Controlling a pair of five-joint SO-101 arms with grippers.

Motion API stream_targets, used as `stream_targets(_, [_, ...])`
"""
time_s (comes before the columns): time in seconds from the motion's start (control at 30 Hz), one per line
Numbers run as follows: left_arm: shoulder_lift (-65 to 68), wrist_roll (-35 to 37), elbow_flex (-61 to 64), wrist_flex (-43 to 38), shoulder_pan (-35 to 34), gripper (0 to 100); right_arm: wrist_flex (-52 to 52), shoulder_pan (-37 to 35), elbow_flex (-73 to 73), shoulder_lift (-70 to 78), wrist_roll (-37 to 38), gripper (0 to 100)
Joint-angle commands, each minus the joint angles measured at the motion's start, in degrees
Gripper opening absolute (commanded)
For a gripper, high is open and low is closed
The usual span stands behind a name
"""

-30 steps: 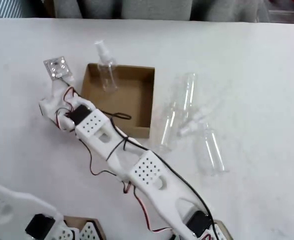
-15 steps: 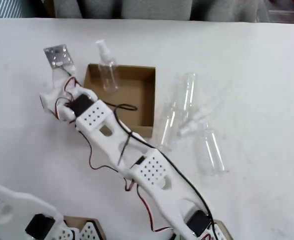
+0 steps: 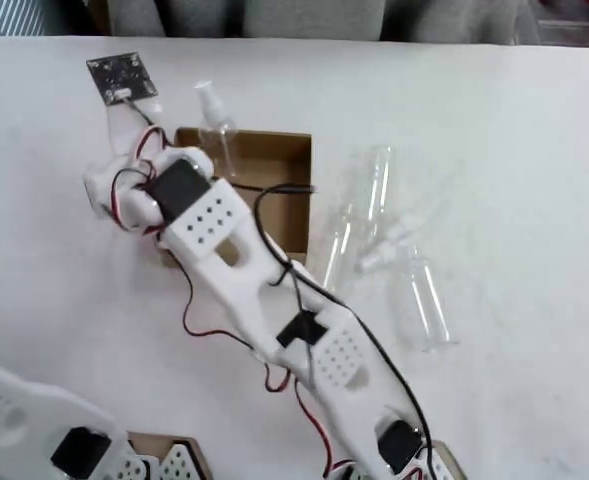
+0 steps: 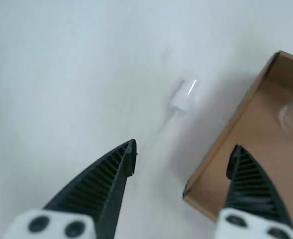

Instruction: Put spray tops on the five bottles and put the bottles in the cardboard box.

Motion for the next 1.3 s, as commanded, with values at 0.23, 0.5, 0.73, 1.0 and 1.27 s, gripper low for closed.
stream_targets(0.23, [-7.5,0.0,-2.1,9.5,10.5,2,15.4,10.3,4.6,-22.9,0.0,22.4])
stream_targets(0.5, [-14.5,0.0,1.8,14.4,16.6,2,15.1,16.2,16.9,-30.5,0.1,3.6])
stream_targets(0.73, [-30.3,0.0,24.5,5.5,22.4,2,15.1,17.1,24.3,-30.5,2.2,1.7])
stream_targets(1.0, [-49.9,0.0,47.7,-6.9,33.4,2,15.1,24.1,31.8,-30.9,7.2,1.7])
stream_targets(1.27, [-68.4,0.0,62.2,-19.0,45.9,2,15.1,28.8,38.8,-31.0,7.3,1.7])
